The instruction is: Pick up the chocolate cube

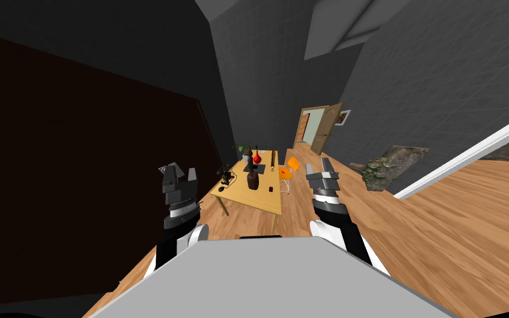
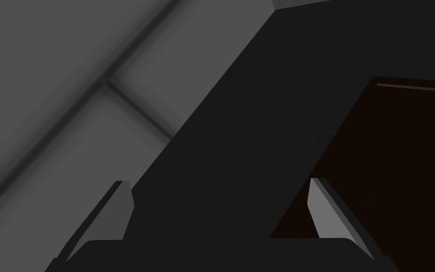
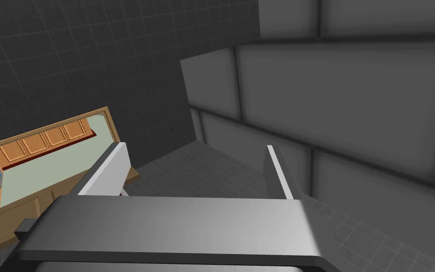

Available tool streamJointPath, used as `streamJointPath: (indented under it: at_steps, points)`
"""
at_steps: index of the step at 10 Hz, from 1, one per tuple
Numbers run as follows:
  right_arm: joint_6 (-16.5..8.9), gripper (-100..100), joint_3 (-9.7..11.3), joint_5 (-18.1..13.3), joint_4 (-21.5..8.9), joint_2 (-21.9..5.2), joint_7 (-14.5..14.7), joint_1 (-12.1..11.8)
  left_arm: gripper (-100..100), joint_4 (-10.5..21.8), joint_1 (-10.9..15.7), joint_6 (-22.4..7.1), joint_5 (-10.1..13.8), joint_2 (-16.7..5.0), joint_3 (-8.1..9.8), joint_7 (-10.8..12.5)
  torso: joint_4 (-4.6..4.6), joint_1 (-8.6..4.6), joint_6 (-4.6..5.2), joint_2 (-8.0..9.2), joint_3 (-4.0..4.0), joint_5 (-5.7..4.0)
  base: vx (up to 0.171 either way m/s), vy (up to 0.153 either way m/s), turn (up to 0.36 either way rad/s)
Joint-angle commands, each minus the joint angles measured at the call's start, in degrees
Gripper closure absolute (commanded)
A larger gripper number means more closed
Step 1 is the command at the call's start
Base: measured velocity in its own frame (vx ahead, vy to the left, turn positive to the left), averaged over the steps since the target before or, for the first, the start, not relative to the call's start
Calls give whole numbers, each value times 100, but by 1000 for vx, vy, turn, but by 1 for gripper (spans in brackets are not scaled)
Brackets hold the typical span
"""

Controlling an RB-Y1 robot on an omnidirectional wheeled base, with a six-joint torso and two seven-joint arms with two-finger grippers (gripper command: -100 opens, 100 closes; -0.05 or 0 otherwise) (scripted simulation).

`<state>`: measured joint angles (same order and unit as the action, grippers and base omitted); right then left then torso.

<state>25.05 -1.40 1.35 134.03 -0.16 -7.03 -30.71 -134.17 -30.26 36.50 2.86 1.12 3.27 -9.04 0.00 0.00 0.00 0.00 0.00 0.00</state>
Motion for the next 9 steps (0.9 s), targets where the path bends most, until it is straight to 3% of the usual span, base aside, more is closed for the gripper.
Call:
streamJointPath:
  at_steps: [1,5,9]
  points:
    - [-15,-100,-69,22,-91,-211,63,-47,0,0,0,0,0,0,0,0,0,0,0,0,0,0,-3,35,44]
    - [-89,-100,-240,115,-428,-648,276,-201,0,0,0,0,0,1,-1,0,1,38,-1,6,3,8,-16,91,63]
    - [-244,-100,-384,289,-981,-1145,594,-428,0,0,1,0,0,1,-1,0,1,37,-2,5,2,8,-8,107,135]
